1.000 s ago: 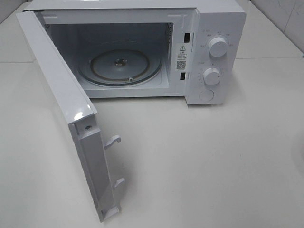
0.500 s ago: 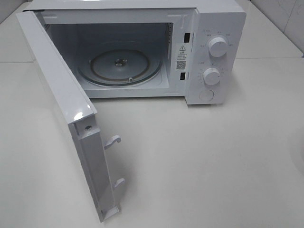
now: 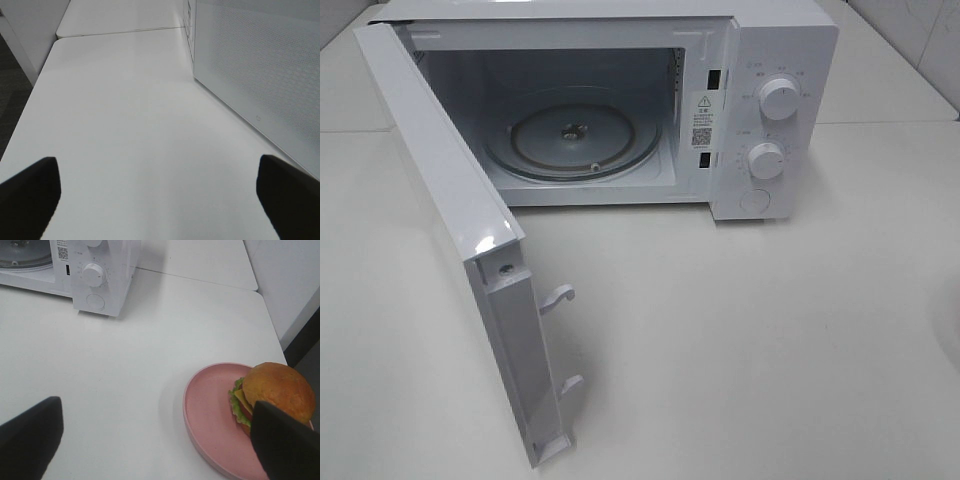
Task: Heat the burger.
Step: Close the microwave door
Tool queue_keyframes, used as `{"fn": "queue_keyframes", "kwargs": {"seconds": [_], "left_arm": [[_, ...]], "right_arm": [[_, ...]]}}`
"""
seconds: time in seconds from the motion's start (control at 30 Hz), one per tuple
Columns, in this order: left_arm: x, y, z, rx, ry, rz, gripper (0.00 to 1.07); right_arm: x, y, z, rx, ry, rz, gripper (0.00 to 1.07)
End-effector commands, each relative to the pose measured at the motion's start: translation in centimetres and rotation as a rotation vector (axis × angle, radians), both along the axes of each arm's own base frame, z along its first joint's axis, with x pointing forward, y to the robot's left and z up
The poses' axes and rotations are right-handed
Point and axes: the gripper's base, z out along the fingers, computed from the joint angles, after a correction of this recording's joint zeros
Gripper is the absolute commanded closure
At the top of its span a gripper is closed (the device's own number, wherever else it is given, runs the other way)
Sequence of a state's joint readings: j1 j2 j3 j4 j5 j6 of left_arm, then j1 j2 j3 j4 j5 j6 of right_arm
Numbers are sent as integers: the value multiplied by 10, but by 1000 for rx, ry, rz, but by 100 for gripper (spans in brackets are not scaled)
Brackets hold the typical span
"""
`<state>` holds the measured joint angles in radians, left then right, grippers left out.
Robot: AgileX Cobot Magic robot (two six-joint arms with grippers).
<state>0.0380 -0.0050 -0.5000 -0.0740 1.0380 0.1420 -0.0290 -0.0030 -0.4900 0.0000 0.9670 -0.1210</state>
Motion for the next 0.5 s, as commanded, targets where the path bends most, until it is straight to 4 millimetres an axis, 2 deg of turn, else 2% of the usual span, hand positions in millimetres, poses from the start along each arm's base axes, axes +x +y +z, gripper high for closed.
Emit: {"fn": "queue_keyframes", "kwargs": {"seconds": [0.03, 0.17, 0.2, 0.27, 0.3, 0.33, 0.37, 0.4, 0.5], "left_arm": [[-2, 0, 0, 0, -16, 4, 6], [-2, 0, 0, 0, -16, 4, 6], [-2, 0, 0, 0, -16, 4, 6], [-2, 0, 0, 0, -16, 4, 6], [-2, 0, 0, 0, -16, 4, 6], [-2, 0, 0, 0, -16, 4, 6], [-2, 0, 0, 0, -16, 4, 6], [-2, 0, 0, 0, -16, 4, 6], [-2, 0, 0, 0, -16, 4, 6]], "right_arm": [[-4, 0, 0, 3, -34, -4, 10], [-4, 0, 1, 3, -35, -4, 15], [-4, 0, 1, 3, -35, -4, 21], [-4, 0, 1, 3, -35, -4, 23], [-4, 0, 1, 3, -35, -4, 30], [-4, 0, 1, 3, -35, -4, 30], [-4, 0, 1, 3, -35, -4, 38], [-4, 0, 1, 3, -35, -4, 42], [-4, 0, 1, 3, -35, -4, 48]]}}
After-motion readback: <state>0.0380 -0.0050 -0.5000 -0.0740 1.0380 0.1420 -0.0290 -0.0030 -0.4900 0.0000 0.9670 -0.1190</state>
